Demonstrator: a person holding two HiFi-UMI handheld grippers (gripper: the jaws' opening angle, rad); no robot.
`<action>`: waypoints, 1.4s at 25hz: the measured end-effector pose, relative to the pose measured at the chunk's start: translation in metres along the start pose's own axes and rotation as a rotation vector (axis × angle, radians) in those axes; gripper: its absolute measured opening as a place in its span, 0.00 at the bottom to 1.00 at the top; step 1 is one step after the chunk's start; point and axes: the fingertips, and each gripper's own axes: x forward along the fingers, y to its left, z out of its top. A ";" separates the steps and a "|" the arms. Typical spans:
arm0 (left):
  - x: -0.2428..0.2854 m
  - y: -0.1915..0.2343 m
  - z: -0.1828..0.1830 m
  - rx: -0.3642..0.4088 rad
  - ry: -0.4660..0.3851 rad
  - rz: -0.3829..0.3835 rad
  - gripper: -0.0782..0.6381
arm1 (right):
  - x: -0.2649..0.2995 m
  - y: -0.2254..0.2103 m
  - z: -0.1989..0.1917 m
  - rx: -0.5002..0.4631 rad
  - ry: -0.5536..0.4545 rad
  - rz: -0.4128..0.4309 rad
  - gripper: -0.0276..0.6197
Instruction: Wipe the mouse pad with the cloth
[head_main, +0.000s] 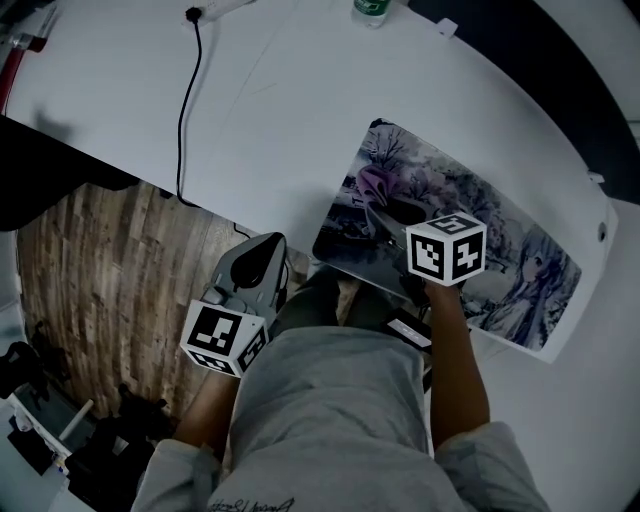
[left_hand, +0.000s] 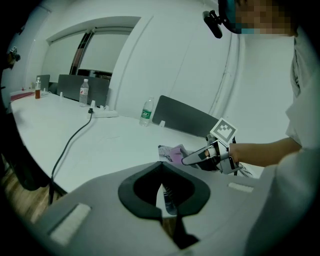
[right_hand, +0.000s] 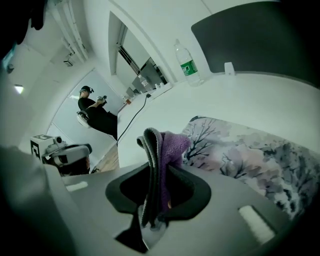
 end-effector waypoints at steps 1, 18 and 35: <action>0.006 -0.009 0.002 0.011 0.008 -0.015 0.13 | -0.011 -0.003 -0.001 -0.001 -0.007 -0.002 0.19; 0.134 -0.293 0.006 0.263 0.093 -0.460 0.13 | -0.283 -0.159 -0.132 0.250 -0.248 -0.266 0.19; 0.190 -0.476 -0.058 0.322 0.195 -0.622 0.13 | -0.483 -0.308 -0.353 0.538 -0.188 -0.615 0.19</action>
